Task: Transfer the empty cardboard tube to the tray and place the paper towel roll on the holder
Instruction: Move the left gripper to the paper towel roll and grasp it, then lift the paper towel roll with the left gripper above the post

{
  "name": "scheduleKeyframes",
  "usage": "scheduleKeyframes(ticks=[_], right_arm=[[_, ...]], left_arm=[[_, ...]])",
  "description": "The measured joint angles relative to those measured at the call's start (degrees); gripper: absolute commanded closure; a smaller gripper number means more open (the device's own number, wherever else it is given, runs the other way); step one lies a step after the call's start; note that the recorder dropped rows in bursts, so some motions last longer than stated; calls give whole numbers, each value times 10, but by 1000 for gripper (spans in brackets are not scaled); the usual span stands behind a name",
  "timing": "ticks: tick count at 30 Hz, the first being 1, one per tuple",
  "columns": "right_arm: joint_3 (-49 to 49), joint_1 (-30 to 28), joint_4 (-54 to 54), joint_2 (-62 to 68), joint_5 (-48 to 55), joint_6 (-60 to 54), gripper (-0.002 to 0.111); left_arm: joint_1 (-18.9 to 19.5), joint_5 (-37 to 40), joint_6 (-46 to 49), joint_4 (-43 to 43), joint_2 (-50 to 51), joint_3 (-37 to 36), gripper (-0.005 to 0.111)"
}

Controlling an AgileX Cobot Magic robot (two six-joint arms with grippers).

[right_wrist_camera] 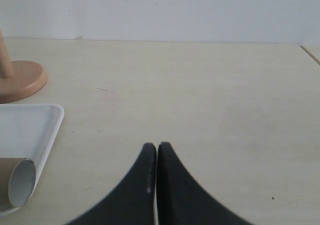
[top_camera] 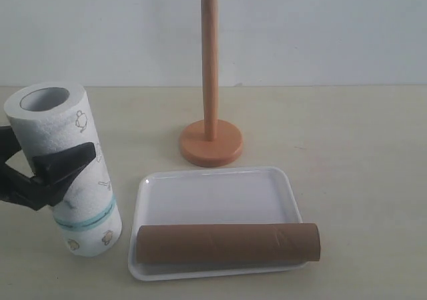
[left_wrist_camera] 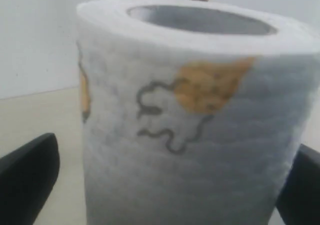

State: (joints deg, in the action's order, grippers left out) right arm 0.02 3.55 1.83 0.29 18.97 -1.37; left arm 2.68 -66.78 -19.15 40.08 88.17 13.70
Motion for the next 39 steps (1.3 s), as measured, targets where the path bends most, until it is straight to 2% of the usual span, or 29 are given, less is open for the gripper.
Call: scheduleKeyframes(ticks=[3, 11, 12, 13, 30, 36, 39], right_arm=[[0, 0, 0, 0, 0, 0, 108], [0, 0, 0, 0, 0, 0, 108], [0, 0, 0, 0, 0, 0, 108], [0, 0, 0, 0, 0, 0, 108], [0, 0, 0, 0, 0, 0, 108], [0, 0, 0, 0, 0, 0, 108], [0, 0, 0, 0, 0, 0, 108]], left_arm=[[0, -9, -11, 18, 29, 23, 0], [0, -13, -66, 78, 73, 58, 81], [0, -13, -68, 78, 73, 58, 94], [0, -14, -69, 79, 73, 58, 100], [1, -3, -86, 71, 60, 58, 103], [1, 3, -103, 63, -67, 57, 103], [1, 33, -138, 56, -153, 77, 103]])
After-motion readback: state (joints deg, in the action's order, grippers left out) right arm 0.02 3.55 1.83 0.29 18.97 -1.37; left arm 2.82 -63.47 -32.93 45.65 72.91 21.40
